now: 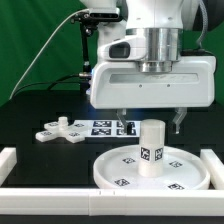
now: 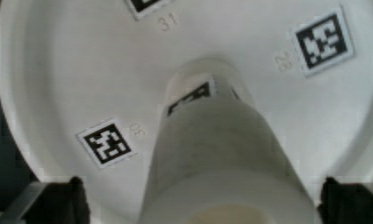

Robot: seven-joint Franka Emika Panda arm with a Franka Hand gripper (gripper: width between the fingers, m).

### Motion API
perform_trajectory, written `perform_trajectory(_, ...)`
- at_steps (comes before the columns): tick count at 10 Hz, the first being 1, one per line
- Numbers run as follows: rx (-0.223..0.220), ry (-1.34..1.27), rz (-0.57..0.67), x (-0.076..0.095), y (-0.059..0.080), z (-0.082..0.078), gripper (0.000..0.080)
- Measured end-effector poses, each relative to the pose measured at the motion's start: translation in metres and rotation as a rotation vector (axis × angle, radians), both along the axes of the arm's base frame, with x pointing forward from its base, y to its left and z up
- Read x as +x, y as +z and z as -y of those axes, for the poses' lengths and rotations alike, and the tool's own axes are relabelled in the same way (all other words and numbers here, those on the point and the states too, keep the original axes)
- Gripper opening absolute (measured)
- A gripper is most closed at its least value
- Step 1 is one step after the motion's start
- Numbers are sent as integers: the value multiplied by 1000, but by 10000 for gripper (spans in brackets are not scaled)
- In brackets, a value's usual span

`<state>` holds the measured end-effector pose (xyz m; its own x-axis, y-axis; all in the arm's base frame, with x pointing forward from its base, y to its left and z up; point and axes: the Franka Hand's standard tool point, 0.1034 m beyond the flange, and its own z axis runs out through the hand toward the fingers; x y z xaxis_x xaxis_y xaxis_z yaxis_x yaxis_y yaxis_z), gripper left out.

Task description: Assemble round table

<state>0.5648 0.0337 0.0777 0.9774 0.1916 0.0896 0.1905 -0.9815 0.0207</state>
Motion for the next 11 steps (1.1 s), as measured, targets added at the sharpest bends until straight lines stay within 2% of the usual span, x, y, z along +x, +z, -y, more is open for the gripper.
perform_trajectory(5,-61,299,13,1,-1,6,648)
perform_trajectory(7,-64,311,10,1,-1,5,648)
perform_trajectory(8,-50,279,-7,1,1,-2,648)
perform_trajectory(11,-50,260,-8,0,0,2,634)
